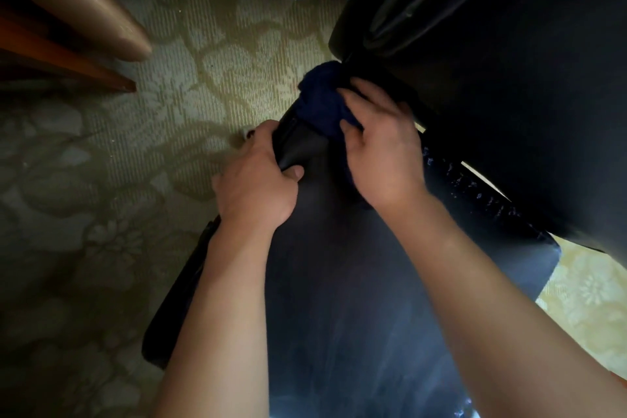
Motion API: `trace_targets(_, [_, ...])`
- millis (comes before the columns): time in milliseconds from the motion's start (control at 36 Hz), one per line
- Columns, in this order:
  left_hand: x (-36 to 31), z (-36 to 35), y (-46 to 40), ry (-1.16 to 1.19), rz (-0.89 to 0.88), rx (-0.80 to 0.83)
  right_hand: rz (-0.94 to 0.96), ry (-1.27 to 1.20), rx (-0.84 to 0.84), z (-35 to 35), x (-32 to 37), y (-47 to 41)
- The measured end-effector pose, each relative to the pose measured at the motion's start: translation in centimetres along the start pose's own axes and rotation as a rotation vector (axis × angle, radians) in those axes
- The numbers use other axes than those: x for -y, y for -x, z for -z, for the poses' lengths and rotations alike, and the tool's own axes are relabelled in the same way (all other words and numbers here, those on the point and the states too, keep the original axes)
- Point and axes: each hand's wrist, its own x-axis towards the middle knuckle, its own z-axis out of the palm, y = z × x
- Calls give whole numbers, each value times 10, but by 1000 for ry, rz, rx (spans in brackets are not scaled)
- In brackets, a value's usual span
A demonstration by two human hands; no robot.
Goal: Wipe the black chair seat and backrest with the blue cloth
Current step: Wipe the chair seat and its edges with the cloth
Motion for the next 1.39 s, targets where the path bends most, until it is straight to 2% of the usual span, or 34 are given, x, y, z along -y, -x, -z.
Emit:
trace_targets(389, [-1,-1,-4,-21,34,5,-201,24,5,28,-49,46])
trace_targets(583, [-8,-9,6,-162,-18,-70,-65,-50,-89,24,-21,42])
trace_targets(667, [-11,-11,13,-205,-155,-169,-9,-70,-67,15,-3,28])
trace_targets(750, [-11,-14,17,-278,-226,-142,-24,-44,-30,9,3,13])
trace_targets(1167, [-9,-26,18,-338,-129,-163,-150,-26,-2,13,-34,30])
trace_targets(1389, [-8,-26,16,-341,-119,-149,-276,-41,-36,21,-56,57])
